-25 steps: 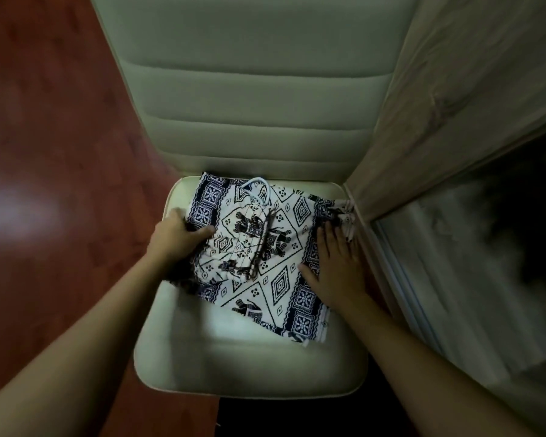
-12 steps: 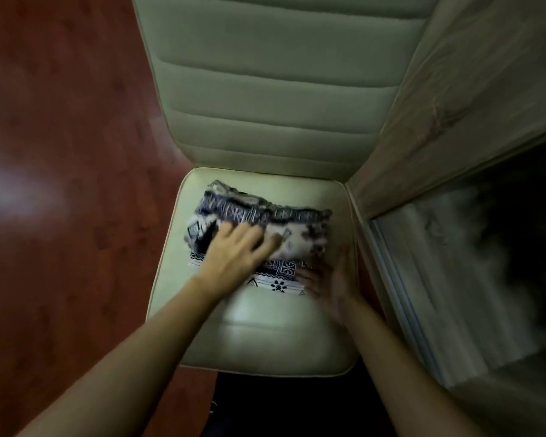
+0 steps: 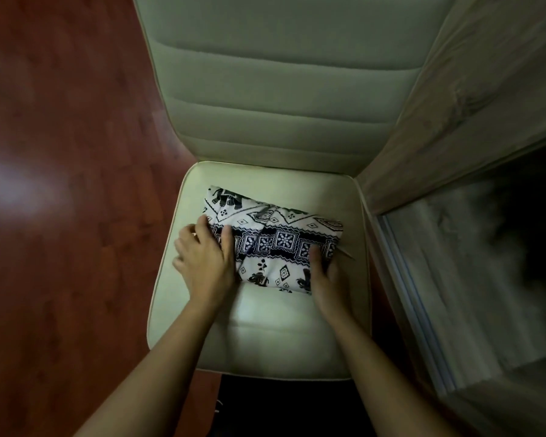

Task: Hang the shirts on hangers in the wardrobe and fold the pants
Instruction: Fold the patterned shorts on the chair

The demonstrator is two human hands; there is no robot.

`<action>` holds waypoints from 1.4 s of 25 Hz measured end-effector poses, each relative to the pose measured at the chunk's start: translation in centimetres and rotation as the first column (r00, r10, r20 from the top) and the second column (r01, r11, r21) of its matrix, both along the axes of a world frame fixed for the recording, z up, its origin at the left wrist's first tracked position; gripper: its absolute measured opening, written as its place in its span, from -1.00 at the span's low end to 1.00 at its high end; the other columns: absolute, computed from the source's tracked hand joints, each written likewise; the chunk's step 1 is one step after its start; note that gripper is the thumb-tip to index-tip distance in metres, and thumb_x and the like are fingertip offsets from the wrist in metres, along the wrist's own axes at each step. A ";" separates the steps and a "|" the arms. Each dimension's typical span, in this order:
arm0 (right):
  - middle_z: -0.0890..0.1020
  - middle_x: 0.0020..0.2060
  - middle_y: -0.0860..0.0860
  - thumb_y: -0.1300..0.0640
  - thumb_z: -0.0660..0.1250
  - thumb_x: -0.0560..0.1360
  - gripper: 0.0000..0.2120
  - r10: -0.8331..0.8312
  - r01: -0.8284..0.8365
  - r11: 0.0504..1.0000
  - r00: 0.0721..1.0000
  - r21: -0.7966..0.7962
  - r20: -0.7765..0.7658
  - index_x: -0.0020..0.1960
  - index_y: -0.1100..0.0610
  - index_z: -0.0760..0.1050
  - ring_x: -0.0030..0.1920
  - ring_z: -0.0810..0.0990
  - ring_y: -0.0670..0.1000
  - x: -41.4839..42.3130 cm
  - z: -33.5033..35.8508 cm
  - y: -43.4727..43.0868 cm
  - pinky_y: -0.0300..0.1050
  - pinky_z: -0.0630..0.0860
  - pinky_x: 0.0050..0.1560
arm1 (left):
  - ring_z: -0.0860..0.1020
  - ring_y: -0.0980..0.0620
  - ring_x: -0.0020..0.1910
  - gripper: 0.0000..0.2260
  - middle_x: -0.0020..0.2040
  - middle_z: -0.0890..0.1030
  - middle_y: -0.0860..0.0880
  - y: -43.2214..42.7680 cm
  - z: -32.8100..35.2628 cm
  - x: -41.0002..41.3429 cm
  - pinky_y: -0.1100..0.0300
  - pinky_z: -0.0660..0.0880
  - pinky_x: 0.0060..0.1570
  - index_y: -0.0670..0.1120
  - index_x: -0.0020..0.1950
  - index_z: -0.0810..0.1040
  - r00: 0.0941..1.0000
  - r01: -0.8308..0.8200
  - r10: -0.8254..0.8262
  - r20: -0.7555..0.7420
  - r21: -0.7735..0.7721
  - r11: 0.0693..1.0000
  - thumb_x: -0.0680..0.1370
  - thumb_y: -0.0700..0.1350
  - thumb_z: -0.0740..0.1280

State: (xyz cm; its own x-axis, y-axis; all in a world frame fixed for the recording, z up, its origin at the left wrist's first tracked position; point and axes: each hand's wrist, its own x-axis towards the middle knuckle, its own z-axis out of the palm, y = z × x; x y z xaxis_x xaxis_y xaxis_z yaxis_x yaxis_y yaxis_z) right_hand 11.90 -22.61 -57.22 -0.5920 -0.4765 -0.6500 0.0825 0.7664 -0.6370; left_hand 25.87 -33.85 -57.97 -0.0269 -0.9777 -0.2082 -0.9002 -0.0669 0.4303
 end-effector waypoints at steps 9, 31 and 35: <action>0.59 0.04 0.28 -0.08 0.10 0.58 -0.54 -0.093 0.107 0.994 0.922 0.016 -0.376 0.13 0.31 0.46 0.04 0.57 0.25 -0.2 -3.9 1.4 0.13 0.51 0.02 | 0.41 -0.28 0.18 -0.55 0.19 0.37 -0.25 -4.5 -1.9 2.5 -0.11 0.39 0.07 -0.15 0.30 0.35 0.988 0.154 -0.153 -0.012 0.022 0.988 0.59 0.16 0.13; 0.65 0.03 0.01 -0.19 0.49 0.23 -0.54 -0.466 0.226 0.731 0.854 -0.644 -0.229 0.07 -0.06 0.53 0.03 0.65 0.06 -8.6 33.5 2.6 0.18 0.55 0.11 | 0.66 -0.03 -0.11 -0.55 -0.05 0.70 -0.09 -5.6 36.4 -5.8 0.15 0.61 -0.16 -0.12 0.11 0.57 0.346 0.471 -0.121 -0.931 0.061 0.880 0.24 -0.22 0.53; 0.62 0.01 0.04 -0.18 0.47 0.17 -0.63 -0.522 0.000 0.645 0.730 -0.764 -0.441 -0.06 -0.15 0.53 0.01 0.63 0.02 -11.4 51.2 4.4 0.11 0.55 0.12 | 0.64 0.06 -0.14 -0.64 -0.12 0.71 0.02 -5.9 52.1 -11.0 0.25 0.58 -0.19 -0.08 0.04 0.58 0.109 0.534 -0.359 -0.927 -0.250 0.808 0.27 -0.24 0.52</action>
State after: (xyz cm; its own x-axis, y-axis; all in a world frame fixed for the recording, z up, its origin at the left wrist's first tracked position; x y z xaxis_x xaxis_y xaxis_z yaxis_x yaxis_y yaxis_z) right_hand 0.50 -18.19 -6.01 -0.8763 -0.3613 0.3187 -0.3748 0.0957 -0.9221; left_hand 14.87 -39.73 -5.86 -0.6996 -0.6827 0.2108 0.2265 0.0679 0.9716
